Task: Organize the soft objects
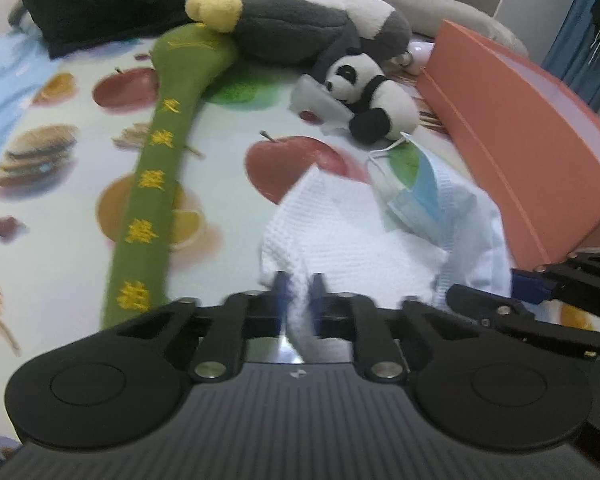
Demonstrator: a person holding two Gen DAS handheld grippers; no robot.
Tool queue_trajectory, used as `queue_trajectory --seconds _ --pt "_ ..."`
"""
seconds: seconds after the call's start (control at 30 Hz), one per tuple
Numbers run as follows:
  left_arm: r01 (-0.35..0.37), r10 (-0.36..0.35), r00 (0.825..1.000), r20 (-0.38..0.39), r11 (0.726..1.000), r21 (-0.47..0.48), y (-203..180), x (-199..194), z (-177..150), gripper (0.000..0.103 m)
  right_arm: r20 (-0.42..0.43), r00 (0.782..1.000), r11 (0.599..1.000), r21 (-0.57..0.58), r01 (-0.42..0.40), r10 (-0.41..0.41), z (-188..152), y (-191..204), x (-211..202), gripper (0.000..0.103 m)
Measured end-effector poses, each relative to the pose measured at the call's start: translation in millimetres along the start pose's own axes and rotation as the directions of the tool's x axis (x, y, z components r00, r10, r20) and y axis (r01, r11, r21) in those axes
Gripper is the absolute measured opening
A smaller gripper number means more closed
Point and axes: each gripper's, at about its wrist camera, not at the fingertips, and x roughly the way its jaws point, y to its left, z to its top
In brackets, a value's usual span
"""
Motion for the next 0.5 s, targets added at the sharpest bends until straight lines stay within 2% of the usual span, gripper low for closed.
queue_trajectory --seconds 0.1,0.2,0.5 --pt "-0.008 0.008 1.000 0.005 1.000 0.016 -5.6 -1.9 1.0 0.008 0.002 1.000 1.000 0.017 0.002 -0.002 -0.4 -4.7 -5.1 0.023" --pt "0.039 -0.039 0.999 0.000 0.998 -0.052 -1.9 -4.9 0.7 0.008 0.008 1.000 1.000 0.031 0.000 0.000 -0.9 -9.4 -11.5 0.023" --pt "0.074 -0.061 0.994 0.086 0.985 -0.158 -3.2 -48.7 19.2 0.008 0.068 0.997 0.998 0.052 -0.025 0.022 13.3 -22.3 -47.3 0.023"
